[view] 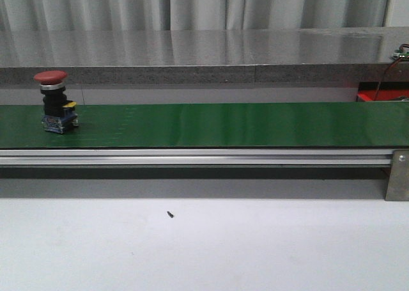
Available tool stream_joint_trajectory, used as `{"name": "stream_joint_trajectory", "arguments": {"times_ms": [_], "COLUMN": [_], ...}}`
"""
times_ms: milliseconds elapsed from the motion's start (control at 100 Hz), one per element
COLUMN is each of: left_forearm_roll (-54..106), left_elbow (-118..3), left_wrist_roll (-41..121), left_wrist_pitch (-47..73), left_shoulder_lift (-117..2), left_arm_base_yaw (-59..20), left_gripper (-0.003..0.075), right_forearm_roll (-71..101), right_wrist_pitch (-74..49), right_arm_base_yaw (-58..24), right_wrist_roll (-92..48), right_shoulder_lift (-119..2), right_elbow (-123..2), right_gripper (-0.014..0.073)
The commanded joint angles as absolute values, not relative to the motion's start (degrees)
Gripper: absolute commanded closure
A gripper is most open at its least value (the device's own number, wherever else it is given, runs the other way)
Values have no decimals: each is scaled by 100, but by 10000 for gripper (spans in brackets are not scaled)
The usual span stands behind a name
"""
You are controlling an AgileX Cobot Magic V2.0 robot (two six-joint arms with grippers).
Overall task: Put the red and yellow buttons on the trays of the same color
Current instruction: 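Move the left gripper down onto another red button and close it, then set the second red button on the belt start and open the left gripper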
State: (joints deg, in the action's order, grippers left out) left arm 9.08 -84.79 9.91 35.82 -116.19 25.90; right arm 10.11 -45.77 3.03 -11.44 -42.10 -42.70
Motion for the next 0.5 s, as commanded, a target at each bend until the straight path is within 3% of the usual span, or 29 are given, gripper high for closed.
{"name": "stream_joint_trajectory", "arguments": {"times_ms": [0,180,490], "left_forearm_roll": [904,895,978], "left_elbow": [-8653,-8653,-8678], "left_wrist_roll": [941,941,941], "left_wrist_pitch": [3456,3504,3893], "left_shoulder_lift": [-11306,-11294,-10774], "left_arm_base_yaw": [2565,2565,2565], "left_gripper": [433,521,531], "right_forearm_roll": [1020,1020,1020], "right_wrist_pitch": [-4260,-4260,-4260], "right_arm_base_yaw": [310,310,310], "right_wrist_roll": [-1168,-1168,-1168], "right_shoulder_lift": [-4202,-4202,-4202], "right_elbow": [-4404,-4404,-4404], "right_gripper": [662,662,662]}}
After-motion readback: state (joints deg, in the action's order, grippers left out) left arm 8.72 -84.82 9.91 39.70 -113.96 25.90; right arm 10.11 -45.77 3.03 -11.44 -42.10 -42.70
